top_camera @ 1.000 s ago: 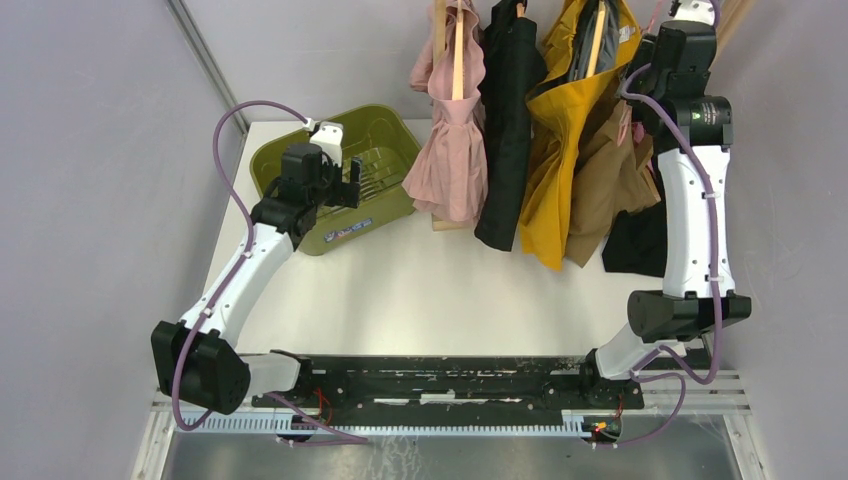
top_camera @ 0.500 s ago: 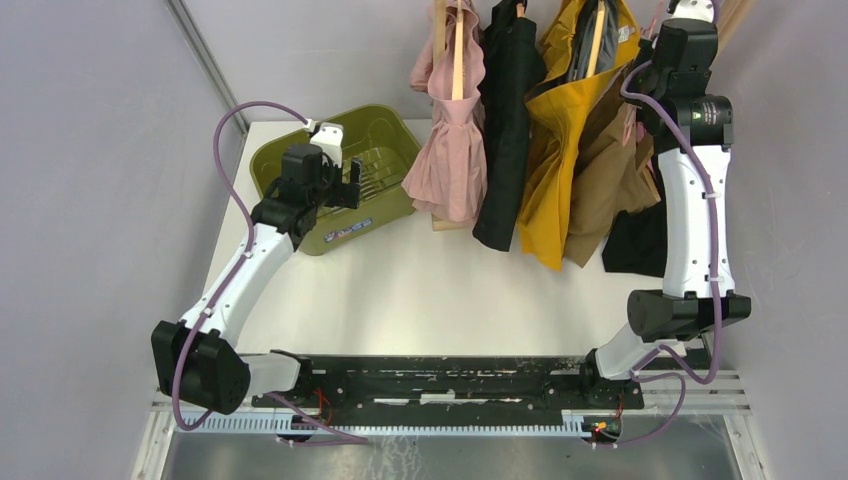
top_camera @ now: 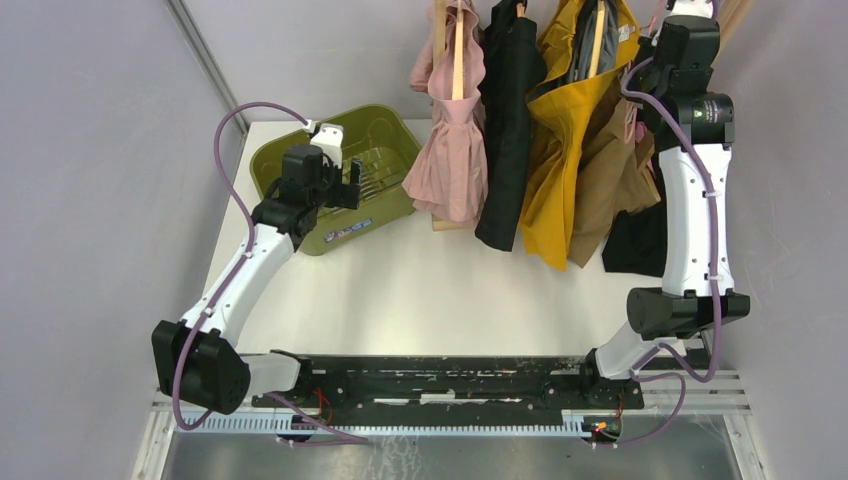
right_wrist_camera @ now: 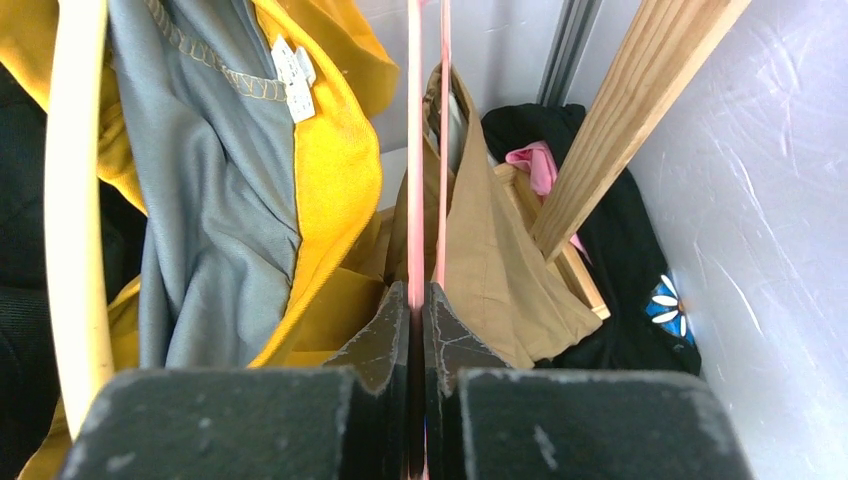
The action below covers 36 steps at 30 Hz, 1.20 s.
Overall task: Remove the skirt from the hanger
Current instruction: Pick up the hanger from the clothesline.
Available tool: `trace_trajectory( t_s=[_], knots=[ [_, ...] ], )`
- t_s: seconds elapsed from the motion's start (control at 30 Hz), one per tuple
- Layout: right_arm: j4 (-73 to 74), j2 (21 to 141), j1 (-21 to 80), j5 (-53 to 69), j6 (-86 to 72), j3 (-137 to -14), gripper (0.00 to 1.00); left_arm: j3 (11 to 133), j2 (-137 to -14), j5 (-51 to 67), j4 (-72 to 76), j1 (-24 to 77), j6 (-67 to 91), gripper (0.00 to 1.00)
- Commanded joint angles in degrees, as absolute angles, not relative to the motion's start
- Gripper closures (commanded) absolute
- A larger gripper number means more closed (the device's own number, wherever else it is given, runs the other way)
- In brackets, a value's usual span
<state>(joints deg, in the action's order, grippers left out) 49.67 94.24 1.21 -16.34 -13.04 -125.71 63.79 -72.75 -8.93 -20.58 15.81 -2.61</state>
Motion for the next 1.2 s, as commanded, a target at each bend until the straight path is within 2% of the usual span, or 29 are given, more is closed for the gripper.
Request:
trace_trajectory(
  t_s=[0.0, 0.33, 0.63, 0.93, 1.17],
  knots=[
    [44.76, 92.44, 1.14, -16.91, -11.08, -130.99, 0.99, 63.94, -71.71, -9.91, -17.56, 15.56, -3.97, 0.00],
    [41.66, 88.65, 1.14, -18.03, -8.28, -130.89, 0.99, 65.78, -72.77, -8.55, -17.23, 15.60, -3.48, 0.00],
    [41.09, 90.92, 1.14, -17.53, -9.21, -129.05, 0.99, 64.60, -71.68, -9.25, -17.55, 15.56, -3.53, 0.00],
    [40.48, 90.02, 1.23, -17.94, -7.87, -134.75, 0.99, 64.33, -71.39, -9.29, -17.19, 15.62, -3.88, 0.00],
    [40.25, 88.12, 1.22, -17.52, -7.84, -134.70, 0.99, 64.42, -71.11, -8.75, -17.23, 15.67, -3.90, 0.00]
  ],
)
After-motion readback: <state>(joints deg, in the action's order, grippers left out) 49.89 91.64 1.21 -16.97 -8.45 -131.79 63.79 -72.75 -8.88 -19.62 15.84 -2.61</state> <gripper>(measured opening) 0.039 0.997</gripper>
